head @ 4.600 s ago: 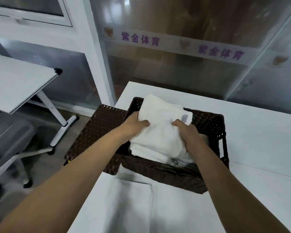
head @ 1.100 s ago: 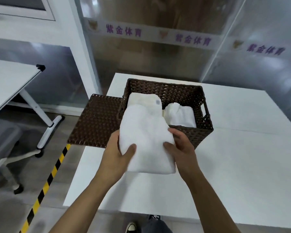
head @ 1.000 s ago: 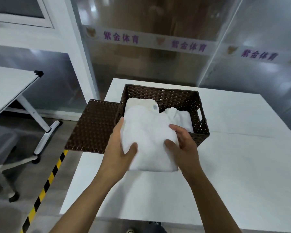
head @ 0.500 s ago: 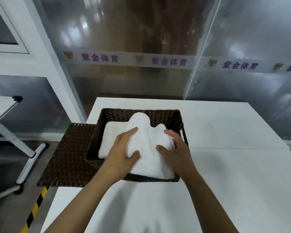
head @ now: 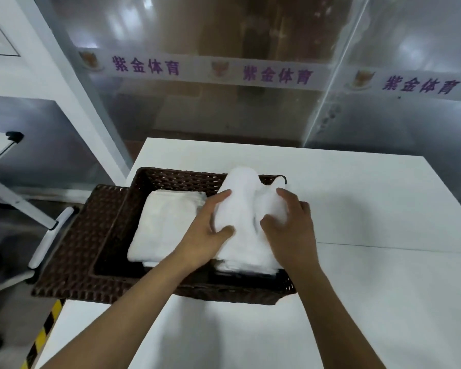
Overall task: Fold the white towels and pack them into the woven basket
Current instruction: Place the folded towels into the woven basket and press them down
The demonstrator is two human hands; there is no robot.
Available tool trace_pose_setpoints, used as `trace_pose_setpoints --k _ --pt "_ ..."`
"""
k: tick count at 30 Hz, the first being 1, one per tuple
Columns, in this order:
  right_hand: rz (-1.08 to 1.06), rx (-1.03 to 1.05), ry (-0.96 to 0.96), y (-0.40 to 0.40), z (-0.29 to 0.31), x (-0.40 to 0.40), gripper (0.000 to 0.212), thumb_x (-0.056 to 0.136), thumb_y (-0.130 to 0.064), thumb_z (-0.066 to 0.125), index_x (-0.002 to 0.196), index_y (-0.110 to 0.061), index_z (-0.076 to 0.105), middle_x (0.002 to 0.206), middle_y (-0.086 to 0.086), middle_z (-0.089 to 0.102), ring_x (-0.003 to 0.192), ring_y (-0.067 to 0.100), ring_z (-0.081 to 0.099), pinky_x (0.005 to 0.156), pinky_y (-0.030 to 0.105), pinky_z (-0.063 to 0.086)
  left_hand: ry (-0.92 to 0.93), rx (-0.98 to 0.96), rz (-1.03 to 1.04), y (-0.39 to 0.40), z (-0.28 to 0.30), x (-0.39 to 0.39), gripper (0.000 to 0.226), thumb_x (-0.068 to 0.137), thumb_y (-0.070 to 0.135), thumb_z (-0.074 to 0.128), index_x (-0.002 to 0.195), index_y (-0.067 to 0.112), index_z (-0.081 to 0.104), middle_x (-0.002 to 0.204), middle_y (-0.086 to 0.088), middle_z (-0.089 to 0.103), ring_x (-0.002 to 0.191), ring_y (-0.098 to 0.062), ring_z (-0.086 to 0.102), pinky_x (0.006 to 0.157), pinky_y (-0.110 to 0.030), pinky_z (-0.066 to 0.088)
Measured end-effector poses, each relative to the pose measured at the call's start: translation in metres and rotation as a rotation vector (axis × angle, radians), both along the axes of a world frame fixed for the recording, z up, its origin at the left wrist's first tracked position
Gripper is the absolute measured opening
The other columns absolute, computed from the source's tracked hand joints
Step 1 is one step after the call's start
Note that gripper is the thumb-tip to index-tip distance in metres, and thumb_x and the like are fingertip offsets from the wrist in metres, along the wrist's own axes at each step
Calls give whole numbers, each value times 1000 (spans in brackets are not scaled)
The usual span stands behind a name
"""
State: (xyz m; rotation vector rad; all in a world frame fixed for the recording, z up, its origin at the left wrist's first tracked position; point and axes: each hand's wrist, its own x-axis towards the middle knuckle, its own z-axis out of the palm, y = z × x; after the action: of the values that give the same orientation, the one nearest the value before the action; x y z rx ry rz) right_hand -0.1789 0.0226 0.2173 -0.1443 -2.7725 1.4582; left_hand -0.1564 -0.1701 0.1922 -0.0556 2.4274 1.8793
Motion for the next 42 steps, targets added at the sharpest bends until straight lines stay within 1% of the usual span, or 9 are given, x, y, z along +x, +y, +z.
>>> trace_pose_setpoints --k 6,12,18,21,24,27,31,36,42 --pt "148 385 -89 -31 -54 -31 72 91 -25 63 153 -26 26 142 11 36 122 30 48 100 42 46 -225 -184 -8 6 -70 -40 81 90 8 63 155 34 23 156 1 39 111 1 55 82 -14 45" --pt "184 464 -393 -29 -109 -40 64 94 -11 56 151 -19 29 143 18 31 129 38 44 106 45 44 -419 -356 -97 11 -106 -47 86 93 17 60 158 41 9 156 -12 30 137 -24 40 101 -24 34" --pt "204 534 -70 -27 -107 -31 60 91 1 51 148 -15 41 132 18 43 115 34 49 99 42 45 -220 -239 -40 12 -104 -43 83 89 5 62 155 40 26 155 0 33 134 -8 36 101 -19 36" --pt "176 637 10 -28 -106 -32 58 89 3 54 146 -11 45 133 21 45 113 35 50 95 42 46 -245 -226 -55 7 -104 -44 81 91 9 61 154 44 24 154 0 34 136 -16 42 102 -24 44" --pt "243 800 4 -28 -115 -34 60 90 -7 62 147 -10 44 159 23 27 142 40 33 118 44 31 -410 -480 -136 12 -102 -40 81 97 18 55 160 38 7 159 -11 19 145 -29 33 112 -35 37" --pt "396 835 -7 -27 -122 -34 50 96 -20 54 145 -9 50 157 20 37 150 35 25 125 45 9 -264 -764 -181 18 -98 -41 77 101 17 48 160 32 2 166 -13 -4 153 -33 11 119 -42 29" --pt "492 842 -192 -23 -123 -32 51 104 -31 43 152 -15 35 153 9 41 146 27 31 121 40 19 -137 -1039 -379 15 -109 -42 61 107 21 35 161 30 9 168 -6 -15 153 -41 0 125 -51 12" --pt "466 785 -176 -24 -119 -32 52 104 -32 43 153 -15 34 156 8 39 145 27 32 118 38 25 -226 -1046 -392 12 -110 -42 62 105 28 34 161 28 8 168 -9 -11 154 -38 -2 125 -49 7" --pt "413 671 -40 -25 -103 -32 58 101 -24 51 156 -18 35 158 11 39 142 33 39 116 41 30 -12 -972 -310 2 -74 -30 60 98 29 51 155 26 30 164 -11 21 150 -36 17 118 -46 29"
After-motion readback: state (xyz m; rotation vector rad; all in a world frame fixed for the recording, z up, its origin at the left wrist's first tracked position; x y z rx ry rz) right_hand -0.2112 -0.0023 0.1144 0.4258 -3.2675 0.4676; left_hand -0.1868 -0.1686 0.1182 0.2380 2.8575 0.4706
